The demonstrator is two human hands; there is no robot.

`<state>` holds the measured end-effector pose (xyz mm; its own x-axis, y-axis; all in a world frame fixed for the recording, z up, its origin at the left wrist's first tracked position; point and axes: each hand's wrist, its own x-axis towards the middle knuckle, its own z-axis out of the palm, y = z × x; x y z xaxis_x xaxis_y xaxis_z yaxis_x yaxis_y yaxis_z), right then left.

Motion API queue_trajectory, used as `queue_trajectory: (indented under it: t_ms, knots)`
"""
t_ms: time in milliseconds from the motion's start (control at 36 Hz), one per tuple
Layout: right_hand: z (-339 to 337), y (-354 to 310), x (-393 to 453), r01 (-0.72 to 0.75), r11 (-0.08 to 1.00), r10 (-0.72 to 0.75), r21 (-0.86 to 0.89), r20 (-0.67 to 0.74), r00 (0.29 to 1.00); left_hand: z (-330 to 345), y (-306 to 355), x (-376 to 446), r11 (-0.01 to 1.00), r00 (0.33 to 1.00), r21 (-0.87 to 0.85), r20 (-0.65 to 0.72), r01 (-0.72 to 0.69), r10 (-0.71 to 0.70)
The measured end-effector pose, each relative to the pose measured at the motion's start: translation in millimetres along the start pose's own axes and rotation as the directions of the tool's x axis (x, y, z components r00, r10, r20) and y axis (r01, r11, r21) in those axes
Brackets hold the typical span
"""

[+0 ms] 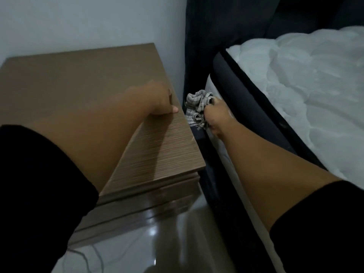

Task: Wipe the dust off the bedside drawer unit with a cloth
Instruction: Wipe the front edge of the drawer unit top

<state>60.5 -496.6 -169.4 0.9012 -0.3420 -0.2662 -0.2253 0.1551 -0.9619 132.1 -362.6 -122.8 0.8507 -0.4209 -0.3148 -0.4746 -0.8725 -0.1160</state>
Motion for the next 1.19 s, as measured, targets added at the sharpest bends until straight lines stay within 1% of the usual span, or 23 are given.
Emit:
queue_trajectory:
  t_ms: [56, 111, 167, 278, 444, 500, 583, 722, 833, 889, 972, 1028, 1056, 1111, 1194]
  knots:
    - [4, 8, 6, 0.045, 0.998, -0.046, 0.038, 0.033, 0.998, 2, -1, 1, 1.0, 0.999, 0.017, -0.04, 0.003, -0.003]
    - [8, 12, 10, 0.075, 0.996, -0.078, 0.055, 0.066, 0.995, 4, -2, 1, 1.0, 0.999, 0.008, -0.05, 0.016, -0.015]
    - [10, 16, 11, 0.131, 0.991, -0.132, 0.025, 0.094, 0.987, 8, -2, 0, 0.999, 0.995, 0.017, -0.098, 0.032, -0.03]
    - [3, 27, 4, 0.177, 0.984, -0.176, 0.003, 0.119, 0.977, 20, -3, -4, 0.997, 0.988, 0.031, -0.141, 0.068, -0.063]
    - [-10, 45, -22, 0.216, 0.968, -0.237, 0.125, 0.19, 0.953, 38, -7, -34, 0.99, 0.973, 0.036, -0.194, 0.138, -0.129]
    - [-14, 50, -31, 0.205, 0.971, -0.224, 0.122, 0.166, 0.96, 43, -8, -46, 0.989, 0.974, 0.007, -0.176, 0.148, -0.145]
    - [-22, 54, -51, 0.205, 0.977, -0.21, 0.052, 0.131, 0.969, 49, -12, -69, 0.987, 0.975, -0.016, -0.151, 0.161, -0.162]
    - [-33, 53, -87, 0.288, 0.955, -0.283, -0.066, 0.076, 0.956, 59, -21, -110, 0.979, 0.966, -0.062, -0.159, 0.196, -0.204]
    - [-36, 57, -127, 0.307, 0.948, -0.303, -0.08, 0.068, 0.951, 74, -32, -149, 0.974, 0.961, -0.076, -0.163, 0.216, -0.225]
    - [-35, 60, -145, 0.333, 0.931, -0.333, -0.152, 0.021, 0.943, 77, -40, -169, 0.971, 0.96, -0.071, -0.154, 0.226, -0.235]
    - [-26, 66, -162, 0.415, 0.85, -0.464, -0.324, -0.089, 0.881, 85, -60, -196, 0.961, 0.953, -0.105, -0.143, 0.254, -0.268]
    - [-14, 74, -166, 0.395, 0.793, -0.52, -0.464, -0.177, 0.836, 94, -75, -213, 0.947, 0.942, -0.147, -0.141, 0.285, -0.305]
    - [-8, 79, -167, 0.375, 0.784, -0.533, -0.494, -0.228, 0.815, 99, -83, -221, 0.938, 0.935, -0.168, -0.138, 0.302, -0.326]
    - [7, 87, -170, 0.358, 0.798, -0.537, -0.484, -0.304, 0.786, 107, -100, -239, 0.923, 0.922, -0.188, -0.134, 0.337, -0.364]
    - [27, 90, -182, 0.34, 0.782, -0.561, -0.522, -0.354, 0.748, 118, -124, -262, 0.899, 0.899, -0.217, -0.145, 0.38, -0.414]
